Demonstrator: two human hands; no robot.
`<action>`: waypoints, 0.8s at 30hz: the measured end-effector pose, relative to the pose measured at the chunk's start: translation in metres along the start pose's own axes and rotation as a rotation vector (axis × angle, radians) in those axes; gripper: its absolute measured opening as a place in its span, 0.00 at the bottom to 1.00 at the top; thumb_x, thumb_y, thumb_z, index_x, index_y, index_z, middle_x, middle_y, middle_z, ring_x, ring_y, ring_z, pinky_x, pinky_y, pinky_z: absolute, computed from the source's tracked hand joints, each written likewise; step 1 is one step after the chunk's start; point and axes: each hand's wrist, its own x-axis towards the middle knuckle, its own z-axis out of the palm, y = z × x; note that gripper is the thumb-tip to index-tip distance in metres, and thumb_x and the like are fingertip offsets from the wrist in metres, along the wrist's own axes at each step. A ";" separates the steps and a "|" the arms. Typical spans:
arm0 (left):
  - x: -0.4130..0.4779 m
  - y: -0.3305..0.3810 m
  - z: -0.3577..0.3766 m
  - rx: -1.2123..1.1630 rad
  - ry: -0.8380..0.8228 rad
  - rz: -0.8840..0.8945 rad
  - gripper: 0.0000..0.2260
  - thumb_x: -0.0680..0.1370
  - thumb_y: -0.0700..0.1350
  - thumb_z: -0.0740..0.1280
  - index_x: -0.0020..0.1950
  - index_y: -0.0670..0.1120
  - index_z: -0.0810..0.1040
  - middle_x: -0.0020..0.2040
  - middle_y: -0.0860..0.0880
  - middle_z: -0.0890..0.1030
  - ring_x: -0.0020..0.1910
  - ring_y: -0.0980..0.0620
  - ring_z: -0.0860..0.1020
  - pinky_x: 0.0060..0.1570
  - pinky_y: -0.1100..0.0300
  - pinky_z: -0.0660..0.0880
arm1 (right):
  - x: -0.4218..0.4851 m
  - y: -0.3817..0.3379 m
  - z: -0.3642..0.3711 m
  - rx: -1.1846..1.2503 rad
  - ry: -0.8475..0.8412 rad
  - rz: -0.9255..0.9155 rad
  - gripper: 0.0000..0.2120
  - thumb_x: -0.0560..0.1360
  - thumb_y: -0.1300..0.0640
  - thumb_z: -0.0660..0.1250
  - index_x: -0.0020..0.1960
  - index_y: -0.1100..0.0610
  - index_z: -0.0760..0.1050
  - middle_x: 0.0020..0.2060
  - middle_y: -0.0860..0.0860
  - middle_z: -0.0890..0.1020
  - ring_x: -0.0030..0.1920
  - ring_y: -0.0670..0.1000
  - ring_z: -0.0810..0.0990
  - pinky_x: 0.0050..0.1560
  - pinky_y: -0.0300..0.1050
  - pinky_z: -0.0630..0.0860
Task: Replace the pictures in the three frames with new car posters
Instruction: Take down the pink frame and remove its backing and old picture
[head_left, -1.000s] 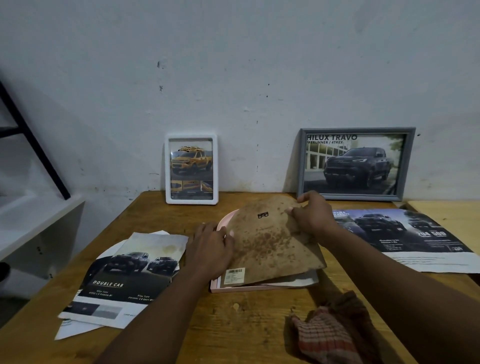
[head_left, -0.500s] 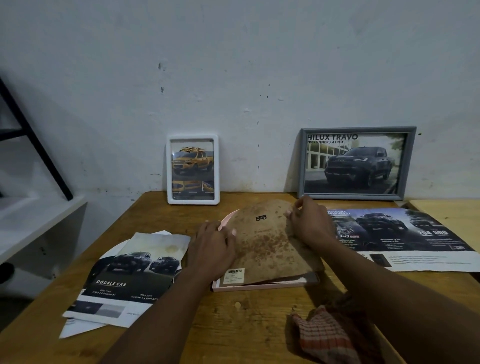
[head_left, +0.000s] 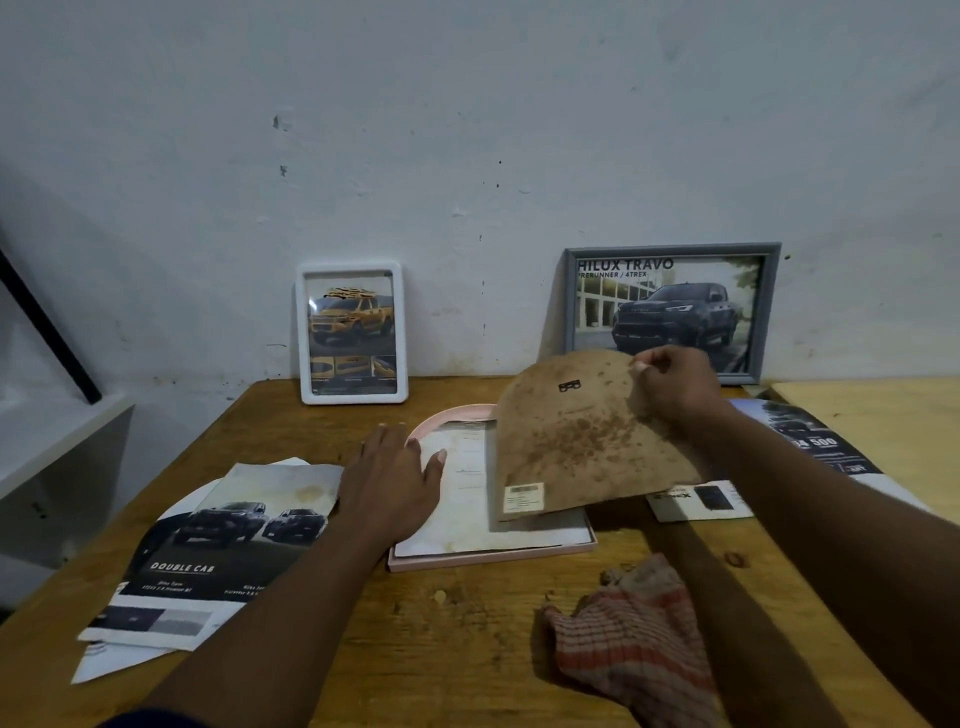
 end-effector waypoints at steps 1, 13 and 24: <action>0.001 0.002 -0.003 0.001 0.007 -0.009 0.28 0.83 0.64 0.50 0.74 0.50 0.74 0.78 0.49 0.67 0.79 0.45 0.62 0.75 0.44 0.62 | 0.004 0.002 -0.015 -0.035 0.001 -0.012 0.06 0.80 0.58 0.65 0.50 0.59 0.79 0.43 0.54 0.81 0.48 0.57 0.81 0.51 0.59 0.81; 0.009 0.043 0.015 -0.152 -0.132 -0.027 0.29 0.83 0.64 0.52 0.82 0.53 0.59 0.83 0.49 0.56 0.81 0.45 0.55 0.77 0.41 0.59 | 0.005 0.077 -0.063 -0.402 0.024 0.019 0.05 0.78 0.57 0.66 0.51 0.57 0.79 0.49 0.59 0.82 0.51 0.61 0.80 0.47 0.47 0.73; 0.006 0.043 0.017 -0.262 -0.085 -0.075 0.29 0.82 0.63 0.56 0.81 0.52 0.61 0.82 0.49 0.60 0.80 0.46 0.59 0.76 0.45 0.61 | -0.027 0.058 -0.024 -0.805 -0.124 -0.145 0.15 0.77 0.47 0.65 0.61 0.51 0.77 0.61 0.55 0.77 0.61 0.58 0.74 0.61 0.57 0.73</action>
